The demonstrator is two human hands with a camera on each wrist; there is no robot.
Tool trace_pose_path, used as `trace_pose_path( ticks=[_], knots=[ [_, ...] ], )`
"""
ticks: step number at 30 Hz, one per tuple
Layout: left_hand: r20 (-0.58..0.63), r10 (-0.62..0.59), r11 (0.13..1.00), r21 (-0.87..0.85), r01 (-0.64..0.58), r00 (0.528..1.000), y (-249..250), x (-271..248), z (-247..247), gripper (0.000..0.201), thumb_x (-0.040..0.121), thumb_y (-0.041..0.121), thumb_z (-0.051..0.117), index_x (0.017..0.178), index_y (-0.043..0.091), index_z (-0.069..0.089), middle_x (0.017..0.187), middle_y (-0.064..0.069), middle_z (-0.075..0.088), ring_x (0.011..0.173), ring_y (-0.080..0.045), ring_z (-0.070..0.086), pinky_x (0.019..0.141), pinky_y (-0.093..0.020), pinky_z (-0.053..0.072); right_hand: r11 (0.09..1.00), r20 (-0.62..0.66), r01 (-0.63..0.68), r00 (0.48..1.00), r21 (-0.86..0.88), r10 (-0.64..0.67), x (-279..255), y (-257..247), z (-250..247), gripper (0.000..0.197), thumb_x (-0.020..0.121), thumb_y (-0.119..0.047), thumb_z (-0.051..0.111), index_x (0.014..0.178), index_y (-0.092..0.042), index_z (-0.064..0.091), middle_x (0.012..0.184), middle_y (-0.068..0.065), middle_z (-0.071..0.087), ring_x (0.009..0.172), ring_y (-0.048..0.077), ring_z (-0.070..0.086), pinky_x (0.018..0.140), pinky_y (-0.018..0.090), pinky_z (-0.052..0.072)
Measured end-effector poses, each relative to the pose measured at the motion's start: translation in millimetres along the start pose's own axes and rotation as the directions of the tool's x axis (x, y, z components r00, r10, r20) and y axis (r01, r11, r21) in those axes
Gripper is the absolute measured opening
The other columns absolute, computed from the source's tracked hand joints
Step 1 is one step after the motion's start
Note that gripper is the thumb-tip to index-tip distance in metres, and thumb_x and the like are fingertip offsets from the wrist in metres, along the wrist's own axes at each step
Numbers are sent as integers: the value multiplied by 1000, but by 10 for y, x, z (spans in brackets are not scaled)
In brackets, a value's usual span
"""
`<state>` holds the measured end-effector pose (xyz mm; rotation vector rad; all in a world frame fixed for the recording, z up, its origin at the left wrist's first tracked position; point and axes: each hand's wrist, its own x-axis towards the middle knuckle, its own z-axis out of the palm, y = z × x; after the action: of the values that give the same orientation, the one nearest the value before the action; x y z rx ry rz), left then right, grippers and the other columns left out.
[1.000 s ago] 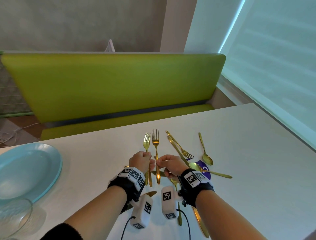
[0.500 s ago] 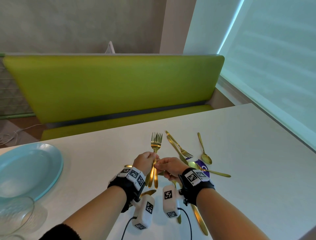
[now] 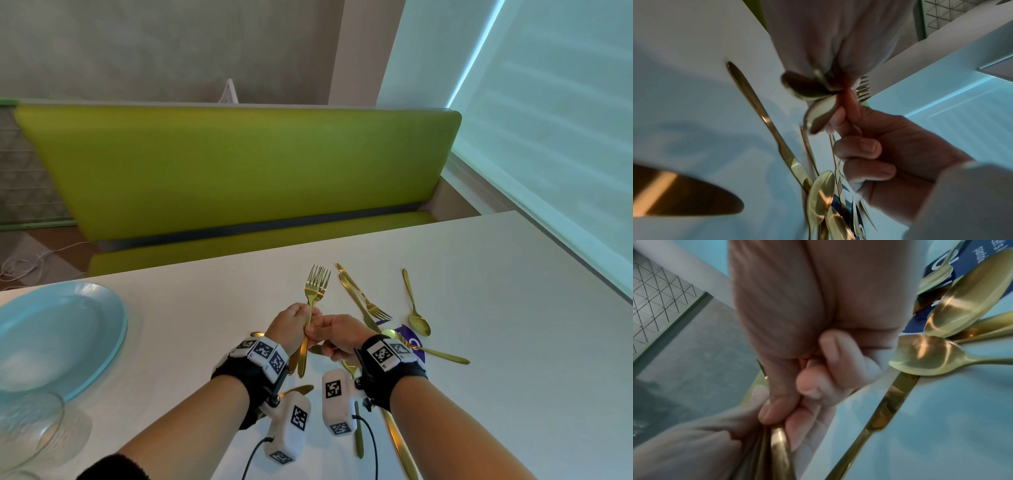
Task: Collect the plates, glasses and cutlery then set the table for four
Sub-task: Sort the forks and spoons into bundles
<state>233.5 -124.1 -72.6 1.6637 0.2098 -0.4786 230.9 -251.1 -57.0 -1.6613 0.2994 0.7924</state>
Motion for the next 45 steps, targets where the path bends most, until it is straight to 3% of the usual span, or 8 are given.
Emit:
trace_pose_path(
  ticks=[8, 15, 23, 25, 29, 33, 40, 45],
  knots=[
    [-66, 35, 996, 86, -29, 997, -2, 128, 10, 28, 101, 25, 32, 95, 25, 60, 109, -4, 64, 109, -24, 60, 103, -43, 45, 1000, 32, -24, 999, 13, 24, 138, -62, -93, 15, 92, -13, 59, 78, -15, 64, 75, 3, 64, 37, 5, 41, 34, 13, 25],
    [-9, -73, 982, -178, 70, 997, -8, 205, 28, 33, 102, 25, 30, 87, 20, 59, 80, -11, 59, 66, -23, 56, 78, -41, 52, 998, 11, 1, 1000, -67, 0, 207, -87, -100, 15, 90, -17, 62, 75, -16, 64, 67, 2, 61, 41, 6, 44, 36, 14, 30],
    [-120, -97, 993, -80, 87, 988, -26, 295, 42, 29, 99, 25, 34, 76, 21, 51, 83, -4, 57, 86, -26, 56, 87, -41, 47, 971, -26, 0, 1000, -241, -7, 285, -150, -124, 23, 87, -30, 66, 67, -19, 62, 69, -3, 66, 42, 6, 46, 41, 15, 37],
    [-181, -123, 987, -122, 102, 976, -20, 325, 24, 28, 100, 23, 32, 77, 17, 47, 83, -8, 60, 76, -28, 62, 73, -38, 53, 945, -122, -17, 992, -328, -25, 360, -181, -224, 27, 84, -36, 68, 64, -20, 60, 72, -2, 66, 46, 8, 44, 45, 18, 37],
    [-277, -138, 989, -80, 121, 951, -56, 350, -100, 28, 101, 21, 27, 80, 13, 43, 64, -6, 53, 46, -19, 44, 44, -22, 37, 798, -424, -142, 893, -585, -151, 502, -201, -585, 28, 90, -40, 56, 87, -15, 68, 93, 2, 70, 77, 15, 62, 72, 26, 48],
    [-285, -133, 988, 42, 151, 949, -145, 401, -263, 28, 100, 22, 29, 82, 13, 48, 61, -3, 46, 50, -17, 37, 59, -30, 35, 725, -619, -305, 756, -618, -210, 672, -177, -872, 31, 94, -30, 50, 107, -7, 66, 109, 11, 67, 105, 29, 62, 88, 34, 52],
    [-308, -155, 985, 23, 170, 939, -172, 376, -428, 32, 100, 19, 29, 77, 15, 49, 60, -2, 46, 49, -16, 36, 49, -27, 29, 537, -596, -425, 780, -729, -192, 939, -101, -872, 29, 93, -18, 42, 103, -7, 67, 108, 10, 68, 104, 28, 61, 83, 34, 51],
    [-288, -189, 976, 49, 212, 939, -212, 353, -469, 28, 96, 9, 30, 75, 15, 48, 62, 0, 47, 52, -14, 38, 49, -25, 28, 542, -644, -470, 742, -697, -184, 1000, -63, -876, 27, 92, -15, 43, 101, -7, 67, 104, 12, 67, 103, 28, 60, 87, 37, 52]
  ],
)
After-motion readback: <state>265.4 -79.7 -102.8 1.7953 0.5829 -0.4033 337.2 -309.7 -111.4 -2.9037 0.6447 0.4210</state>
